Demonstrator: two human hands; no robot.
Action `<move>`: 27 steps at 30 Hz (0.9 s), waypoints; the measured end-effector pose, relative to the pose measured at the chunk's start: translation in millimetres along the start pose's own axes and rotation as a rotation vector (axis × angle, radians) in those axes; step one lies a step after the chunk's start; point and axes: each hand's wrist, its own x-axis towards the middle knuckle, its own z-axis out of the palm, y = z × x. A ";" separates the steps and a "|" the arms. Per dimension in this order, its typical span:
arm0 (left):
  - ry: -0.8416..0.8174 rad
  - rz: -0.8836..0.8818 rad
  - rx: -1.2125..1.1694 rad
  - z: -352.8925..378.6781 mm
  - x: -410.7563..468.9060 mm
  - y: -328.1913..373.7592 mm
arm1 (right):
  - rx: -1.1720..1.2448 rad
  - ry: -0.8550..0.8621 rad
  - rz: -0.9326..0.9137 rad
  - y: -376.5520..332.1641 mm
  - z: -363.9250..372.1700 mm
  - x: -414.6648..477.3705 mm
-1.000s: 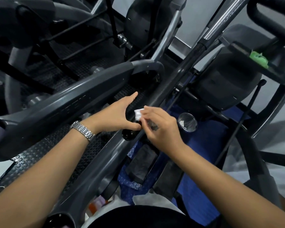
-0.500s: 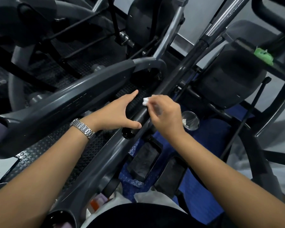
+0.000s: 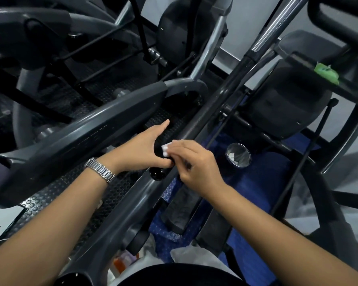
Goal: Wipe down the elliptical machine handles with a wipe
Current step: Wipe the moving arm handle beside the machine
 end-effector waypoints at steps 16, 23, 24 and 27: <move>0.094 0.089 0.136 10.7 39.2 19.7 | -0.013 0.244 0.187 61.0 -14.7 31.7; 0.136 0.155 0.161 10.7 40.9 19.1 | -0.041 0.225 0.128 77.9 -24.3 24.9; 0.151 0.175 0.156 11.0 41.0 20.1 | -0.044 0.245 0.159 83.8 -24.2 32.2; 0.203 0.229 0.103 14.6 39.5 22.4 | -0.057 0.215 0.136 78.4 -17.0 35.7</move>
